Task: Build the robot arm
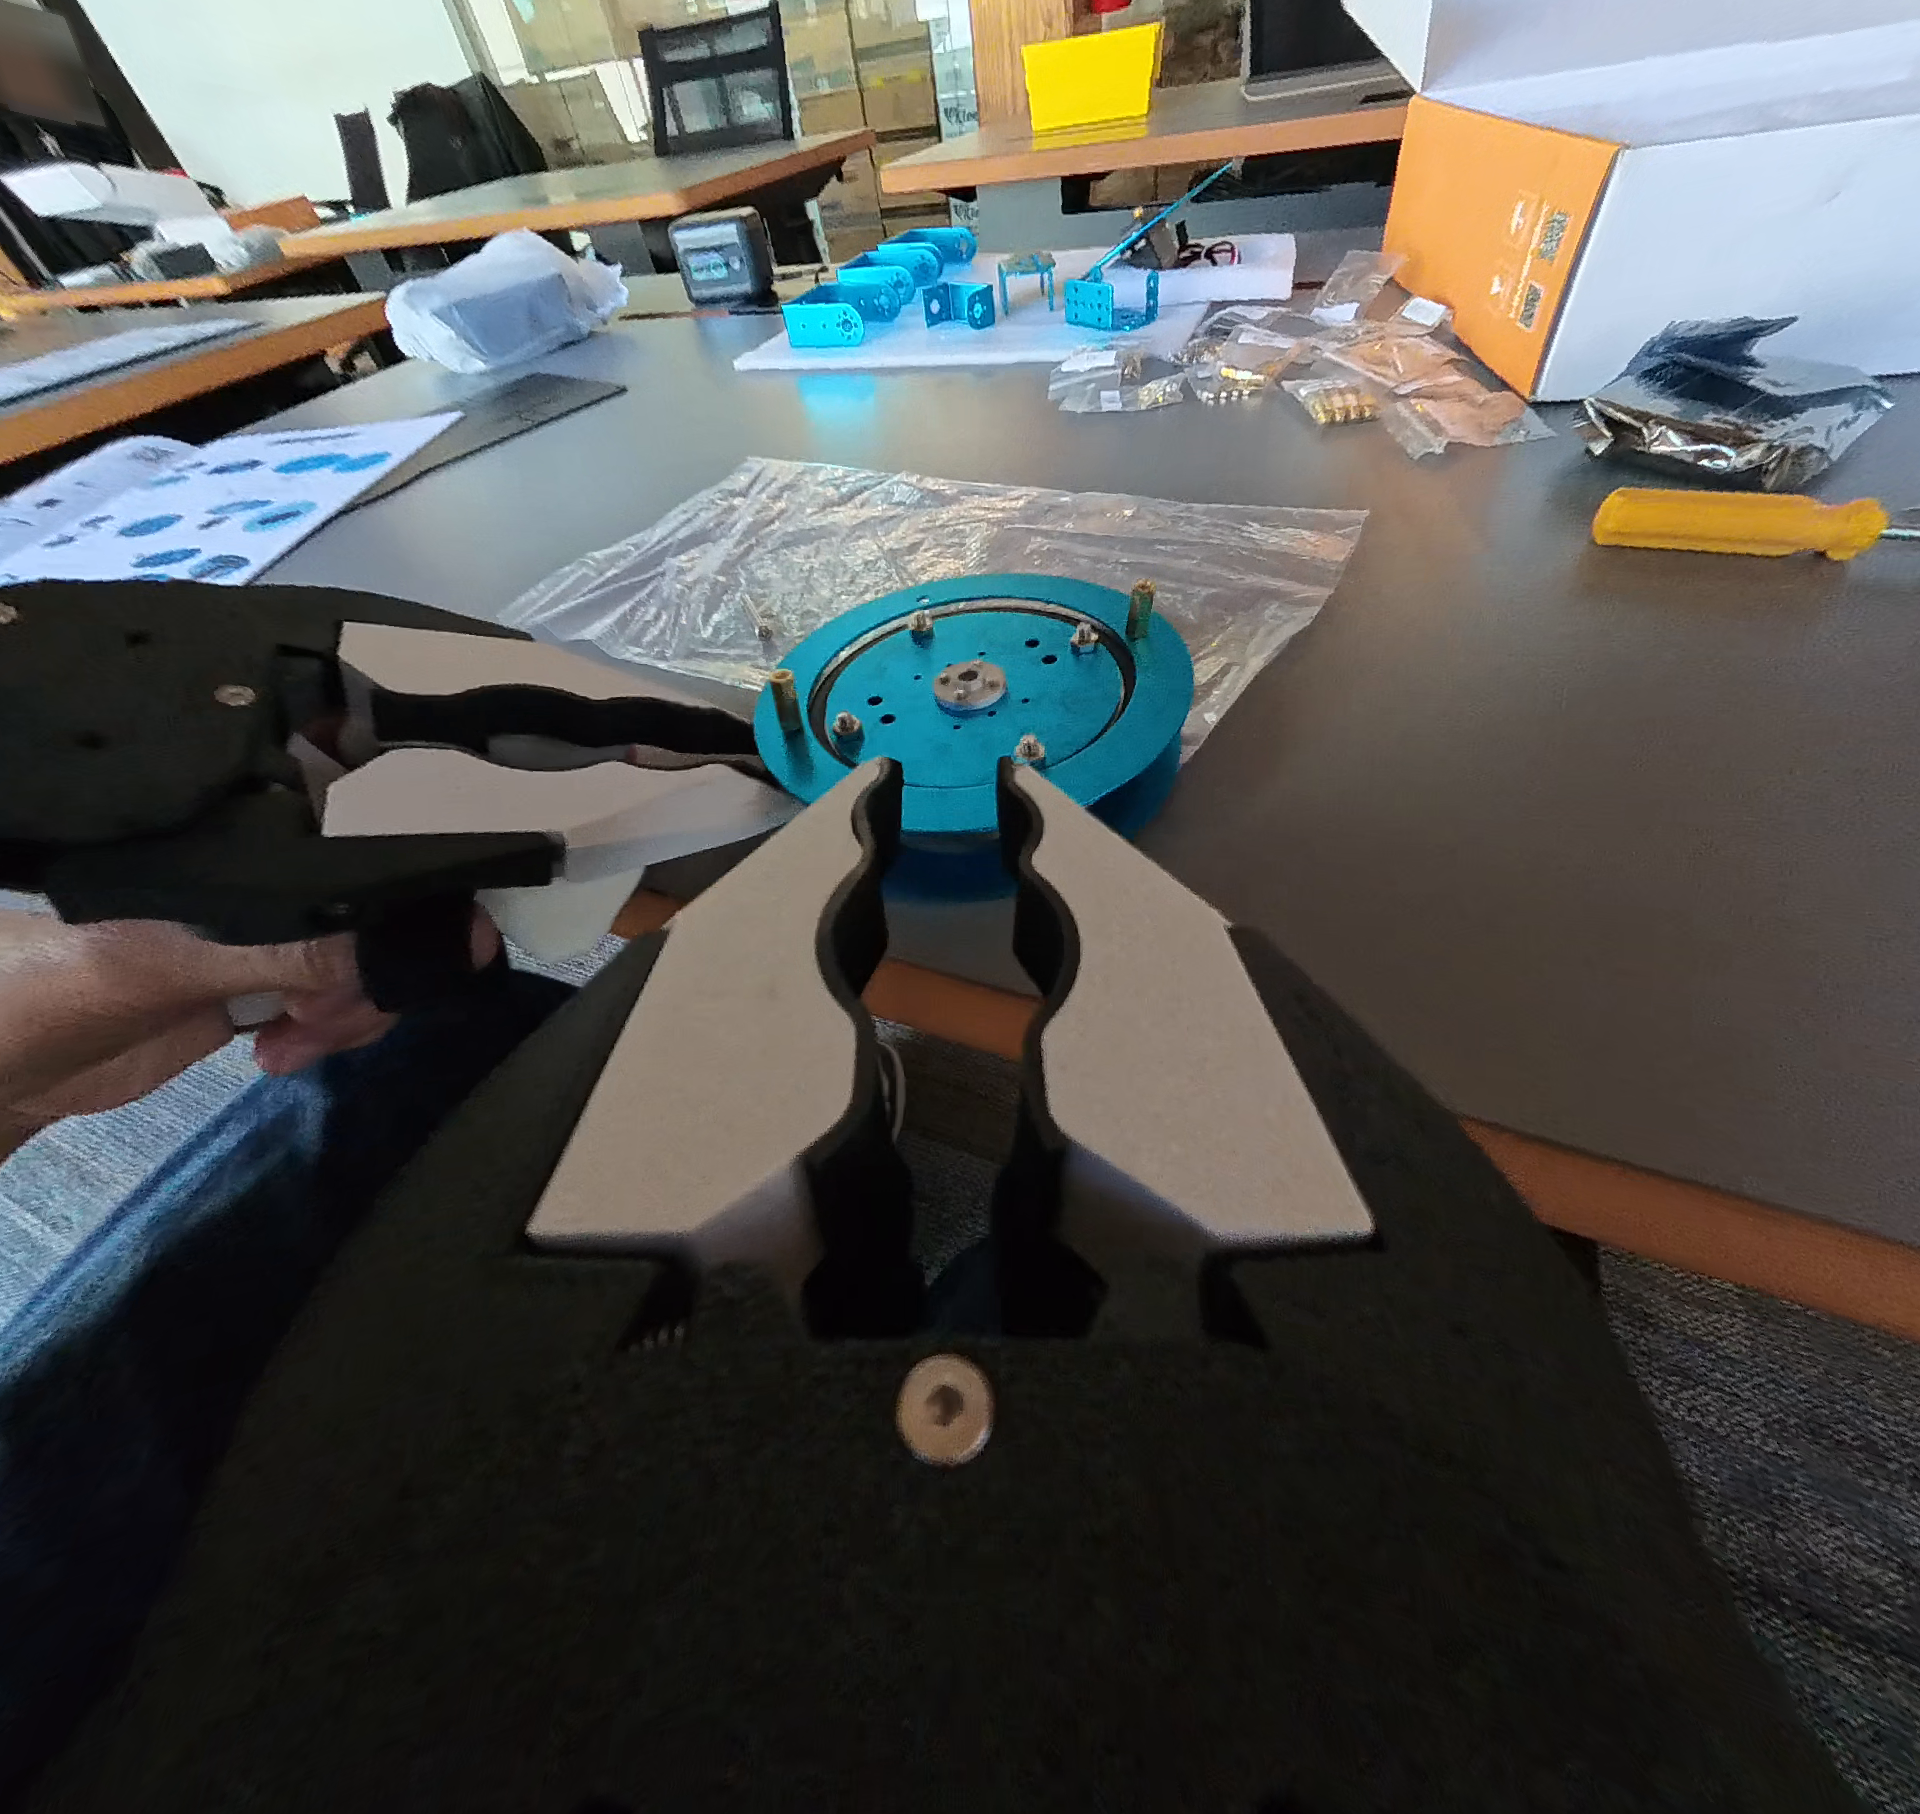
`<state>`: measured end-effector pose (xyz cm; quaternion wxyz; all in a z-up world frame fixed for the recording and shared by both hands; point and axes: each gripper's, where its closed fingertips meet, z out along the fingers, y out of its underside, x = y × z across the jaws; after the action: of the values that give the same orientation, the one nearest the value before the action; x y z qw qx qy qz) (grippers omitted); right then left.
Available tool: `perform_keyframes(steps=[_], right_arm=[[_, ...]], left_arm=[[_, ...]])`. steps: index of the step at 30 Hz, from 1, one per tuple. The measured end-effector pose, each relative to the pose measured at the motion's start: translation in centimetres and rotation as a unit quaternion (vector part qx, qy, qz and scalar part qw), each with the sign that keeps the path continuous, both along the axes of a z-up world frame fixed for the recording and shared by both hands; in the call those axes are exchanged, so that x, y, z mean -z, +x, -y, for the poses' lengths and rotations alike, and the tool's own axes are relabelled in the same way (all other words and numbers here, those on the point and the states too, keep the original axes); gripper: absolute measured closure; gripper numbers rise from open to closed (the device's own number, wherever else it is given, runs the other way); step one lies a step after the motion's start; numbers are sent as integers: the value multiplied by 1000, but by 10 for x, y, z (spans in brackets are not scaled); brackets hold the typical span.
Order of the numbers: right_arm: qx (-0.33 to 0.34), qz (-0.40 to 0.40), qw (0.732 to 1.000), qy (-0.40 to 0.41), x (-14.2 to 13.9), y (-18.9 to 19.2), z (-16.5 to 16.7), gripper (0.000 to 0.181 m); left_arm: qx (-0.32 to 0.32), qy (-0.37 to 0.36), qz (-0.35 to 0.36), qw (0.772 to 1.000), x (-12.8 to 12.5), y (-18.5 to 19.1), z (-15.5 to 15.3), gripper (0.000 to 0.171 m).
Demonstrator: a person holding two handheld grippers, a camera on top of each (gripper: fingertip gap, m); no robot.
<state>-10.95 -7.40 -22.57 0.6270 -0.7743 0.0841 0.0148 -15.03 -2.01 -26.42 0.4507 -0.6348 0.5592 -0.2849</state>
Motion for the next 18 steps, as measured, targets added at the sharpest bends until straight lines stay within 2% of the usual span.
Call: perform_keyframes(steps=[11,15,18], right_arm=[[-14,-4,1000,1,5,1,2,168],[-19,41,999,-1,-10,13,-1,166],[-61,48,997,-14,-23,20,-12,157]], left_arm=[[-57,48,31,997,-5,1,-6,153],[-54,56,36,996,-5,2,-6,153],[-53,69,39,995,-6,3,-6,154]])
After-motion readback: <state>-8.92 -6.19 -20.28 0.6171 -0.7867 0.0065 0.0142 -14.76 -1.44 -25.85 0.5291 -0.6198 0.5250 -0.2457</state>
